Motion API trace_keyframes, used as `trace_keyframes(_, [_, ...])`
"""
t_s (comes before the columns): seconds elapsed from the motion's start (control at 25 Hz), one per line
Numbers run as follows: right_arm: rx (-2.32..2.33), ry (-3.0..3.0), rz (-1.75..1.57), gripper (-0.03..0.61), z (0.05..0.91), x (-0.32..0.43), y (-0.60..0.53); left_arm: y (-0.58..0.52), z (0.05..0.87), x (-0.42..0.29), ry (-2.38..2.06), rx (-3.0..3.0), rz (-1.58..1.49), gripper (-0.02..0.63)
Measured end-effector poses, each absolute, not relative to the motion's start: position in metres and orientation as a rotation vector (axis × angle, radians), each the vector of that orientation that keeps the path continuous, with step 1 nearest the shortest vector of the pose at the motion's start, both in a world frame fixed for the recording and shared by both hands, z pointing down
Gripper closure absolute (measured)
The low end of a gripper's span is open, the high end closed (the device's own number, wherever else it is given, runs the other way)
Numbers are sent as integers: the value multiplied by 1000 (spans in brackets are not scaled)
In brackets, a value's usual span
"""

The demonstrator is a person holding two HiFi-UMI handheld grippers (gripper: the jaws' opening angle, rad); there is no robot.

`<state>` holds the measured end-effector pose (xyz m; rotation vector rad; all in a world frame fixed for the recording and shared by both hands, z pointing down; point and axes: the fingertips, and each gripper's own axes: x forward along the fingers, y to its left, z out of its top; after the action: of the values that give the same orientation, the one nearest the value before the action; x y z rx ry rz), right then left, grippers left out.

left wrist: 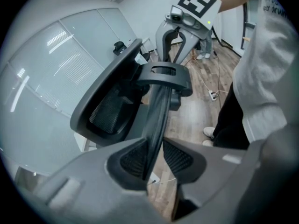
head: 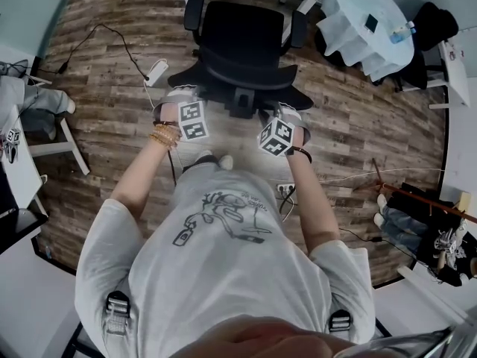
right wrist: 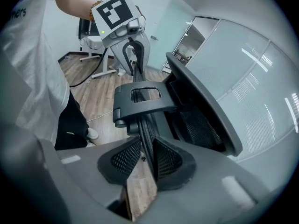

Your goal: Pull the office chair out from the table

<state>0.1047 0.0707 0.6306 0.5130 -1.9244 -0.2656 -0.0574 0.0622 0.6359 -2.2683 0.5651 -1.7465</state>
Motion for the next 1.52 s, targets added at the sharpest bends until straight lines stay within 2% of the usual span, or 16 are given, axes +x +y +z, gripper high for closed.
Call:
trace_keyframes(0.64, [552,-1898,-215,480,630,80,110,96,633,-82,485,-2292,-1715,511])
trace_keyframes(1.52, [513,-1916,-164,482,628,60,221,198,631,-100,333,-2366,-1663,512])
